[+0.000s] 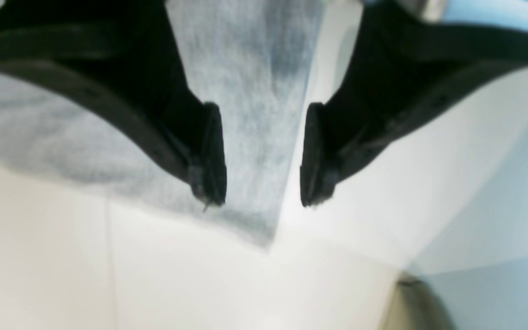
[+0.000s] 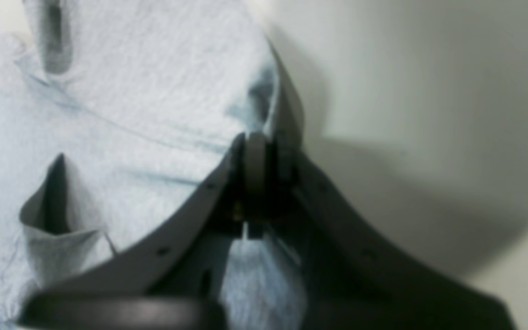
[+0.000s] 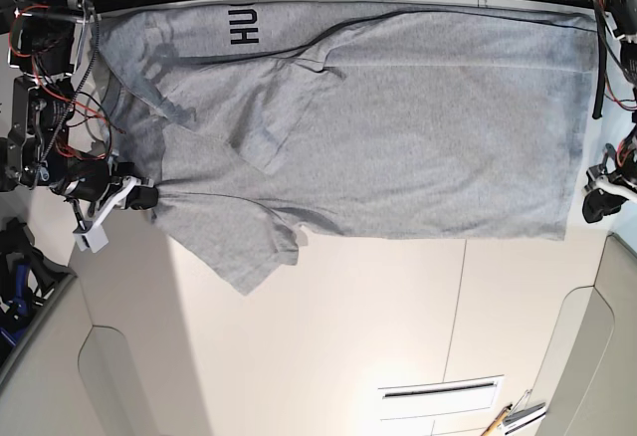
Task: Fold the T-shirt properly
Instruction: 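Grasp the hem corner with the left gripper and fold it toward the shoulder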
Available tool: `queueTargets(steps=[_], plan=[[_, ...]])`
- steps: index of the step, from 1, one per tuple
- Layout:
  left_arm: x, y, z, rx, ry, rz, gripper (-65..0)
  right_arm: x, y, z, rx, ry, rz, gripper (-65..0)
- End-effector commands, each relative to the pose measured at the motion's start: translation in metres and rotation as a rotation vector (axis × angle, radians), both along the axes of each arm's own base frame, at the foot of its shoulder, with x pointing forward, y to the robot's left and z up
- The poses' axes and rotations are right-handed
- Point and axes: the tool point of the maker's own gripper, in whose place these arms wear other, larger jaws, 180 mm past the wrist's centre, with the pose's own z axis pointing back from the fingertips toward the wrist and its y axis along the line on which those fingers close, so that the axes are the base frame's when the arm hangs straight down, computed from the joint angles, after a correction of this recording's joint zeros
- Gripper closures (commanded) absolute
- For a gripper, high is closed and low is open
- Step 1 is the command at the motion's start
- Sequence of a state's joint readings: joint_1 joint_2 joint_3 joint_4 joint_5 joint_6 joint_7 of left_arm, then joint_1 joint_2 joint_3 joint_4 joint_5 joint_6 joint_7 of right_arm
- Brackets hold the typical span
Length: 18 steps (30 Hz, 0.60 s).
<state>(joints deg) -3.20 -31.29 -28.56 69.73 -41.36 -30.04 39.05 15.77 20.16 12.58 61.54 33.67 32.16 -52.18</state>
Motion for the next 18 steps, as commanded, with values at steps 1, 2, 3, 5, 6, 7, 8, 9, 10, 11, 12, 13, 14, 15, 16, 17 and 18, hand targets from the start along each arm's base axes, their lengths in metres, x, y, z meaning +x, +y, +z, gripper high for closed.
queueTargets(steps=[1,2,3,5,6,7,8,9,10,11,12,13,14,15,16,17,18], plan=[[0.014,0.014,0.018,-0.013,-0.057,0.030,-29.7,0.007,-0.007,0.008,-0.019,-0.019,-0.001,0.0],[0.019,0.019,0.013,-0.054,-0.055,0.057,-29.7,0.007,-0.007,0.008,-0.019,-0.019,-0.001,0.0],[0.023,0.023,0.008,-0.100,-0.052,0.084,-29.7,0.007,-0.007,0.008,-0.019,-0.019,-0.001,0.0],[0.029,0.029,-0.004,-0.195,-0.038,0.135,-29.7,0.007,-0.007,0.008,-0.019,-0.019,-0.001,0.0],[0.031,0.031,-0.011,-0.243,-0.029,0.158,-29.7,0.007,-0.007,0.008,-0.019,-0.019,-0.001,0.0],[0.032,0.032,-0.017,-0.288,-0.021,0.180,-29.7,0.007,-0.007,0.009,-0.019,-0.020,-0.001,0.0],[0.034,0.031,-0.023,-0.327,-0.016,0.197,-29.7,0.007,-0.007,0.009,-0.018,-0.020,-0.001,0.0],[0.034,0.030,-0.028,-0.358,-0.010,0.208,-29.7,0.007,-0.007,0.009,-0.018,-0.022,-0.002,0.0],[0.035,0.027,-0.033,-0.382,-0.004,0.214,-29.7,0.007,-0.007,0.009,-0.018,-0.022,-0.002,0.0],[0.036,0.025,-0.037,-0.404,0.000,0.215,-29.7,0.007,-0.007,0.009,-0.018,-0.022,-0.002,0.0],[0.036,0.022,-0.040,-0.417,0.004,0.214,-29.7,0.007,-0.007,0.009,-0.018,-0.022,-0.002,0.0],[0.037,0.019,-0.041,-0.426,0.005,0.208,-29.7,0.007,-0.007,0.009,-0.018,-0.021,-0.002,0.0],[0.037,0.018,-0.043,-0.431,0.008,0.208,-29.7,0.007,-0.007,0.009,-0.018,-0.022,-0.002,0.0],[0.038,0.017,-0.043,-0.433,0.007,0.207,-29.7,0.007,-0.007,0.009,-0.016,-0.023,-0.002,0.0],[0.038,0.016,-0.043,-0.434,0.007,0.206,-29.7,0.007,-0.007,0.009,-0.015,-0.023,-0.003,0.0],[0.038,0.016,-0.043,-0.435,0.006,0.205,-29.7,0.007,-0.007,0.009,-0.015,-0.023,-0.003,0.0],[0.039,0.015,-0.043,-0.435,0.005,0.203,-29.7,0.007,-0.007,0.009,-0.015,-0.022,-0.002,0.0]])
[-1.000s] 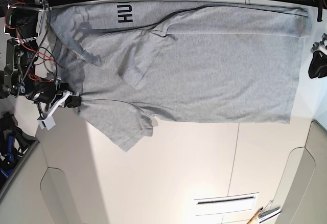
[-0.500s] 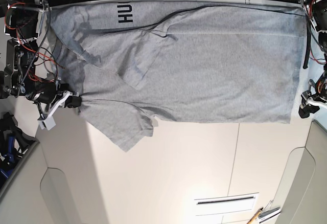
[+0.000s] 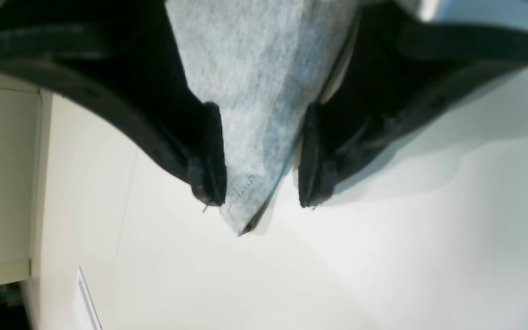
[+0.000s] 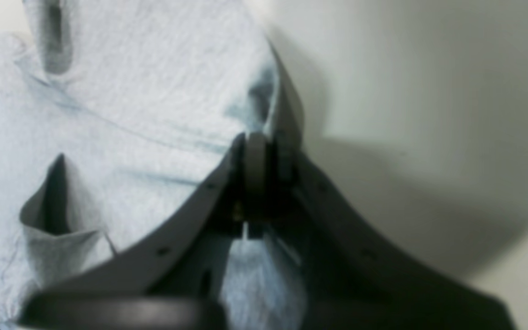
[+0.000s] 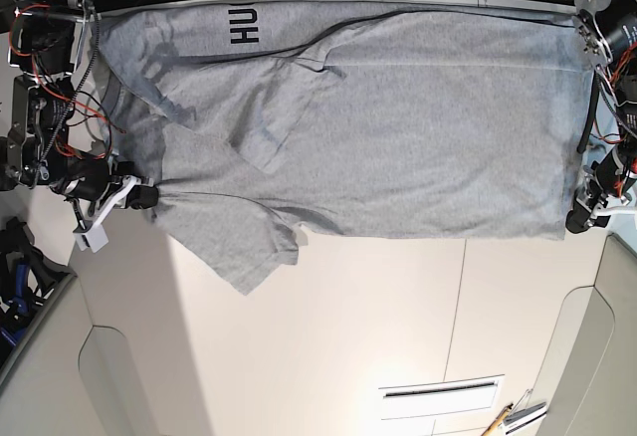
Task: Fold the T-shirt properly
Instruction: 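Grasp the hem corner with the left gripper and fold it toward the shoulder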
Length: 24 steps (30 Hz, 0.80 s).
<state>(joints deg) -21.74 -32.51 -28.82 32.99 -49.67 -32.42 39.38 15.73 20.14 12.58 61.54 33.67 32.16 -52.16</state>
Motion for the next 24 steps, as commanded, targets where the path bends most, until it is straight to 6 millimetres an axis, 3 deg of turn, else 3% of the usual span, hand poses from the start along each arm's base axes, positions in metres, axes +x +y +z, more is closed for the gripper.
queueTargets(steps=[1,9,16,22,24], plan=[[0.009,0.009,0.018,0.025,-0.044,-0.007,-29.7,0.007,-0.007,0.009,-0.016,-0.023,-0.002,0.0],[0.014,-0.011,0.003,0.150,0.038,-0.139,-29.7,0.007,-0.006,0.009,-0.013,-0.023,-0.002,0.0],[0.027,-0.018,0.010,0.172,0.032,-0.176,-28.5,0.007,-0.006,0.009,-0.014,-0.023,-0.002,0.0],[0.028,-0.017,0.012,0.176,0.021,-0.171,-2.5,0.008,-0.006,0.010,-0.010,-0.026,-0.002,0.0],[0.029,-0.014,0.014,0.182,0.012,-0.164,0.0,0.011,-0.003,0.016,0.006,-0.046,-0.002,0.0]])
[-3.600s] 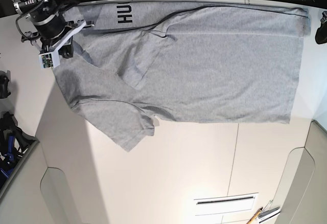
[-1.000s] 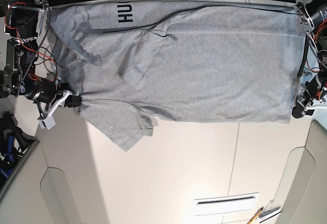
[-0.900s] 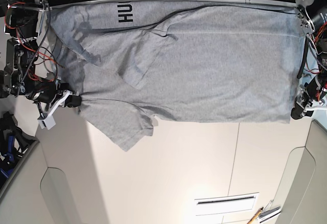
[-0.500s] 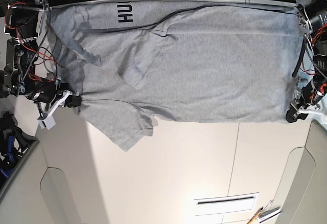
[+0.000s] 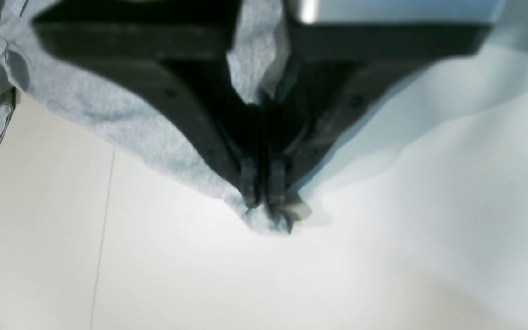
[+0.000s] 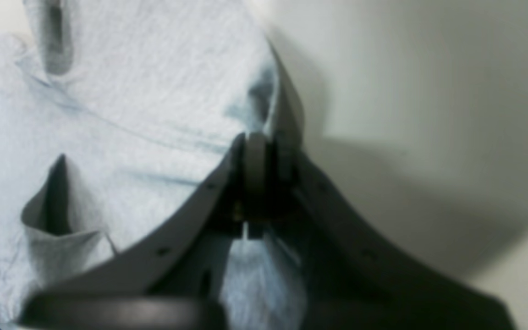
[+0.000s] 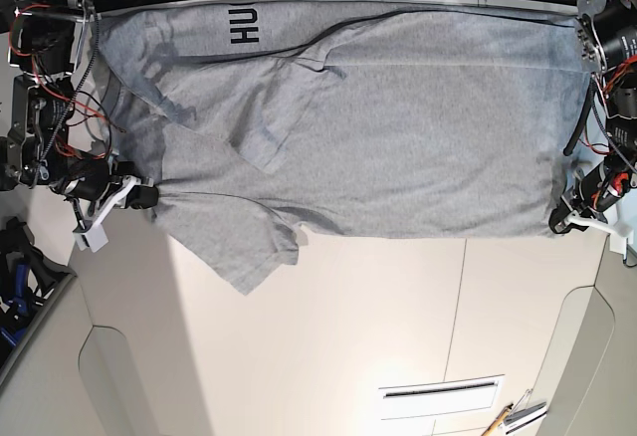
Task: Fold the T-shirt properly
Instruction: 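Grasp the hem corner with the left gripper and fold it toward the shoulder, then grasp the sleeve with the right gripper and fold it over the shirt body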
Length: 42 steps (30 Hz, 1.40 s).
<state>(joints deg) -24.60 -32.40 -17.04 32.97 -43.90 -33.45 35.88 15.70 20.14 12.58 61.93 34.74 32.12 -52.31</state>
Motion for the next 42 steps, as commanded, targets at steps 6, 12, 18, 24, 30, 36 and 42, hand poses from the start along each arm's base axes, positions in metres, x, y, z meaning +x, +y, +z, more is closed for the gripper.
queueTargets(steps=[6,12,18,24,30,36,42], plan=[[0.016,0.016,0.043,0.039,-0.137,-0.049,0.0,0.022,0.001,0.045,-0.039,-0.139,0.035,0.0],[0.014,0.015,0.059,0.025,-0.161,-0.085,0.0,0.016,0.010,0.071,-0.103,-0.201,0.104,0.0],[-0.005,0.017,0.077,-0.001,-0.183,-0.106,0.0,-0.016,0.019,0.072,-0.170,-0.224,0.158,0.0],[-0.043,0.032,0.093,-0.019,-0.218,-0.078,0.0,-0.049,0.019,0.063,-0.225,-0.193,0.182,0.0],[-0.090,0.037,0.082,-0.060,-0.160,-0.071,0.0,-0.076,0.004,0.060,-0.259,-0.140,0.160,0.0],[-0.128,0.040,0.065,-0.103,-0.093,-0.048,0.0,-0.099,-0.011,0.055,-0.256,-0.098,0.119,0.0],[-0.143,0.034,0.054,-0.135,-0.044,-0.064,0.0,-0.119,-0.011,0.042,-0.251,-0.040,0.124,0.0]])
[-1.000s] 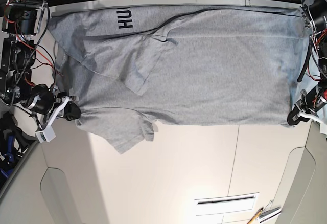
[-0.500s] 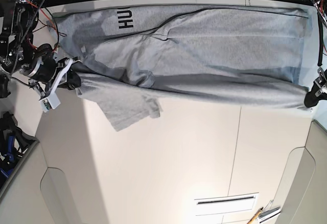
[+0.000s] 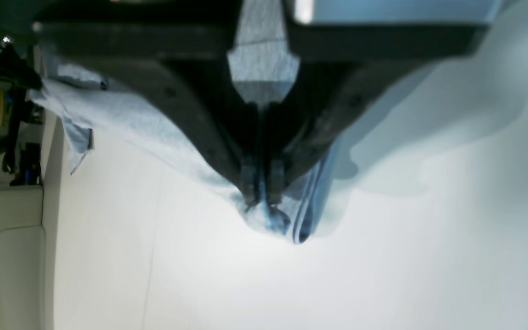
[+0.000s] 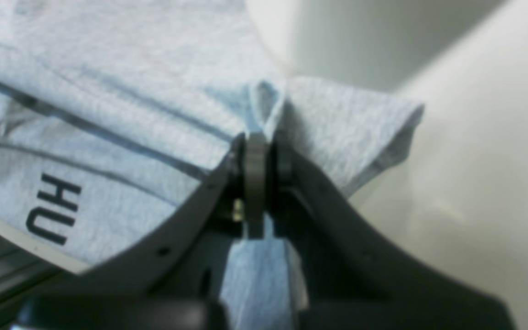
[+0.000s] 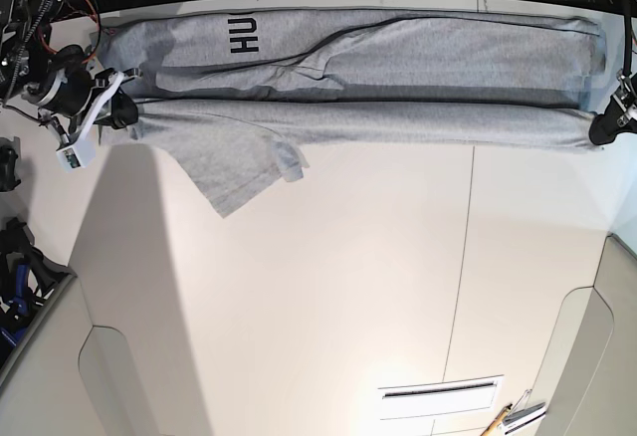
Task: Fold the T-shirt properly
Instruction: 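Grasp the sleeve with the right gripper and fold it over the shirt body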
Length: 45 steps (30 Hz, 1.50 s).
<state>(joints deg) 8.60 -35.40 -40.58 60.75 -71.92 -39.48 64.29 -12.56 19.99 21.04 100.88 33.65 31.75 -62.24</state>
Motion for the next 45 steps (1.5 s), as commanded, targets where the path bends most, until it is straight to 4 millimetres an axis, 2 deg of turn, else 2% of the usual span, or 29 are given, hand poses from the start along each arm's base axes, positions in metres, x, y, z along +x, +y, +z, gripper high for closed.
queueTargets(steps=[1,8,9,11,12,13,19,23,31,36,40,45], plan=[[0.009,0.010,0.020,0.030,-0.053,-0.003,0.0,0.005,-0.005,0.008,-0.012,-0.030,0.000,0.0],[0.002,0.006,0.014,0.020,-0.013,-0.028,0.0,0.004,-0.008,0.006,-0.033,-0.024,-0.004,0.0],[0.002,0.006,0.014,0.020,-0.010,-0.030,-2.6,0.004,-0.009,0.005,-0.040,-0.023,-0.004,-2.6],[0.002,0.006,0.014,0.020,-0.012,-0.029,-18.2,0.004,-0.009,0.006,-0.038,-0.027,-0.004,-17.4],[0.002,0.006,0.014,0.020,-0.012,-0.029,-23.2,0.005,-0.008,0.007,-0.033,-0.033,-0.005,-21.5],[0.002,0.006,0.014,0.020,-0.013,-0.028,-25.0,0.006,-0.009,0.007,-0.033,-0.035,-0.006,-22.5],[0.006,0.005,0.020,0.005,-0.044,-0.020,-25.1,0.004,-0.009,0.008,-0.045,-0.027,0.001,-22.5],[0.010,0.004,0.025,0.010,-0.062,-0.029,-25.1,0.012,-0.005,0.023,-0.056,-0.078,0.019,-22.5],[0.014,0.001,0.033,0.026,-0.084,-0.045,-25.1,0.062,0.006,0.078,-0.030,-0.330,0.024,-22.5],[0.015,0.002,0.034,0.028,-0.090,-0.040,-25.1,0.084,0.006,0.094,-0.020,-0.389,0.018,-22.5],[0.017,0.004,0.035,0.031,-0.101,-0.032,-25.1,0.101,0.005,0.082,0.030,-0.374,-0.013,-22.5],[0.017,0.004,0.035,0.030,-0.102,-0.032,-25.1,0.116,0.021,0.040,0.134,-0.253,-0.034,-22.5]])
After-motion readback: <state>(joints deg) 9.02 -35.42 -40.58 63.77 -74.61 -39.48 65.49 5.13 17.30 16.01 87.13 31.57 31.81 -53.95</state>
